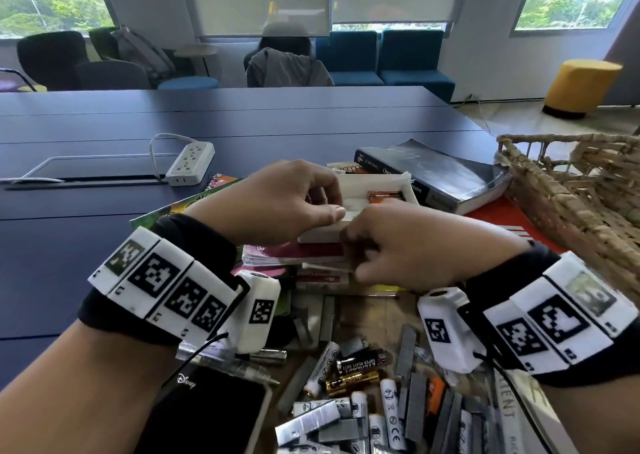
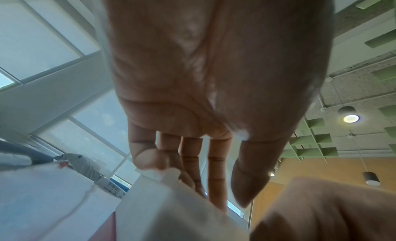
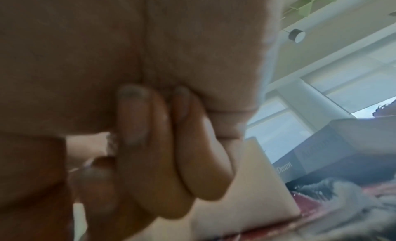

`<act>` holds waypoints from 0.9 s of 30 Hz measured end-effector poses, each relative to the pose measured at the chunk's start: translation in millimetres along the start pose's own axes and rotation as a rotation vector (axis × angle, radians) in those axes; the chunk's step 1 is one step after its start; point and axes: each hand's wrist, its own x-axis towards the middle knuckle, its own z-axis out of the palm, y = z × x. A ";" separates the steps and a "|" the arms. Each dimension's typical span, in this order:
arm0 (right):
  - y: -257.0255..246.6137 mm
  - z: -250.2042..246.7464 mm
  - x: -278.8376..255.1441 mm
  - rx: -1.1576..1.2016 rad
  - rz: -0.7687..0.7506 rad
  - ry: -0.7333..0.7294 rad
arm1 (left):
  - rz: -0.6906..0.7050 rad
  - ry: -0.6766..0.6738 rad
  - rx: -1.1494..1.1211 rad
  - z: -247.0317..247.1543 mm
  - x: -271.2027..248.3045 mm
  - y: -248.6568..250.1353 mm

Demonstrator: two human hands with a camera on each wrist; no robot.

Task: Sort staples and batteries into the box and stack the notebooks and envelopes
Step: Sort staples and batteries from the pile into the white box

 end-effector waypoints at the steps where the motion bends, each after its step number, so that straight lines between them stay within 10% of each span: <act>1: 2.1 -2.1 0.6 0.044 -0.002 0.040 | 0.004 0.010 -0.027 -0.7 0.4 -0.2; 11: 19.8 -11.7 4.2 0.152 0.054 0.649 | 0.082 0.171 -0.200 -7.9 2.8 -1.0; 19: 37.4 -10.1 6.7 0.370 0.122 0.822 | -0.009 0.449 -0.415 -3.2 10.2 -14.9; 27: 52.9 -4.2 11.0 0.355 0.228 0.784 | -0.059 0.436 -0.317 12.2 14.2 -27.3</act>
